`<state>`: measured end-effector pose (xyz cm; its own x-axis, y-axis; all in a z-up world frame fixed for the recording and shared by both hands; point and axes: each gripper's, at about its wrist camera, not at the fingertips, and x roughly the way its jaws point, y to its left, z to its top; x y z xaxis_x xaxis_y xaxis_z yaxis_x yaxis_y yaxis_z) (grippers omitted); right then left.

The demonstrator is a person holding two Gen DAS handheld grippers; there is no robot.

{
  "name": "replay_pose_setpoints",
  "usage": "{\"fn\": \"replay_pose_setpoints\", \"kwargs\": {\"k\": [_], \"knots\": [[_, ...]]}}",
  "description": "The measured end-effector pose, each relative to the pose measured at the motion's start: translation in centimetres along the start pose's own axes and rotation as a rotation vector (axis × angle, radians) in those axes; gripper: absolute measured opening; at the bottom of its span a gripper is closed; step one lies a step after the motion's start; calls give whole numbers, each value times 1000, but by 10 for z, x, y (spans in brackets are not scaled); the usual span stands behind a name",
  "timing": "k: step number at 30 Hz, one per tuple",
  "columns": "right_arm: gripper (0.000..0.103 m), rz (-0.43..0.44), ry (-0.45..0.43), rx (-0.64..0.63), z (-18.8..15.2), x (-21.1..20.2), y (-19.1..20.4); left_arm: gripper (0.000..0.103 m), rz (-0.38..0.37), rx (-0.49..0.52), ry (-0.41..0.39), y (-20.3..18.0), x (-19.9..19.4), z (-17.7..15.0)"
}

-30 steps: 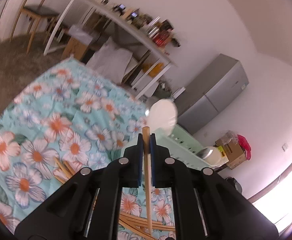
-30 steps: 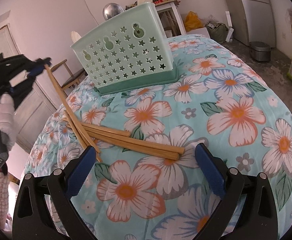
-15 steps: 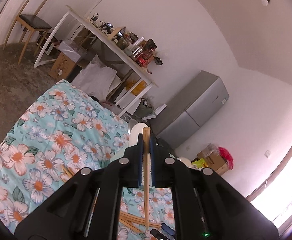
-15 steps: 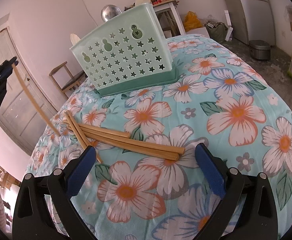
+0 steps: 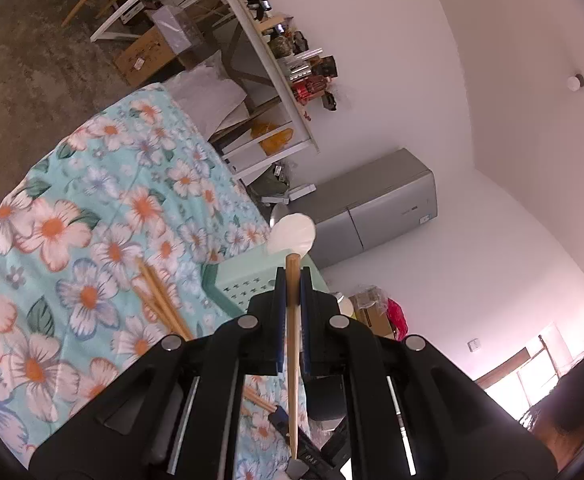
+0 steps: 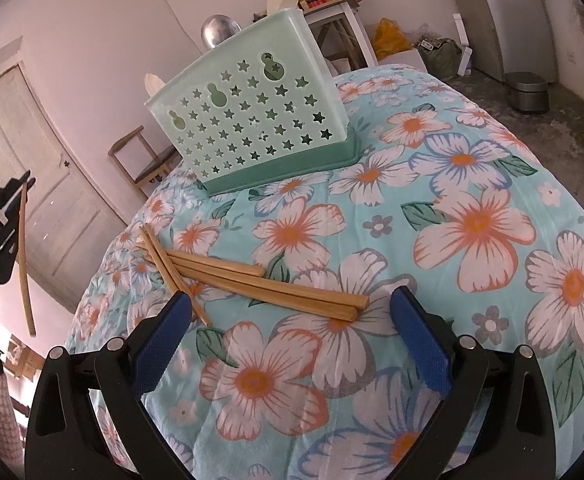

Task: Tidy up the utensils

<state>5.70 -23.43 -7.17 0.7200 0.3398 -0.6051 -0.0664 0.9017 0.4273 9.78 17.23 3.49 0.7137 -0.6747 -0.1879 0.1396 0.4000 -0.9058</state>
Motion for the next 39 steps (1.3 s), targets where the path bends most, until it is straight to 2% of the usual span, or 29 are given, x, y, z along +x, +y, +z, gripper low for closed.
{"fn": "replay_pose_setpoints", "kwargs": {"k": [14, 19, 25, 31, 34, 39], "knots": [[96, -55, 26, -34, 2, 3, 8, 5, 89, -34, 47, 40, -6, -8], [91, -77, 35, -35, 3, 3, 8, 5, 109, -48, 68, 51, -3, -11], [78, -106, 37, -51, 11, -1, 9, 5, 145, -61, 83, 64, 1, -12], [66, -95, 10, -112, 29, -6, 23, 5, 196, -69, 89, 76, 4, -14], [61, -55, 6, -182, 41, -4, 41, 5, 218, -66, 86, 80, 5, -16], [49, 54, 67, -299, 61, 21, 84, 6, 247, -78, 83, 92, 7, -18]]}}
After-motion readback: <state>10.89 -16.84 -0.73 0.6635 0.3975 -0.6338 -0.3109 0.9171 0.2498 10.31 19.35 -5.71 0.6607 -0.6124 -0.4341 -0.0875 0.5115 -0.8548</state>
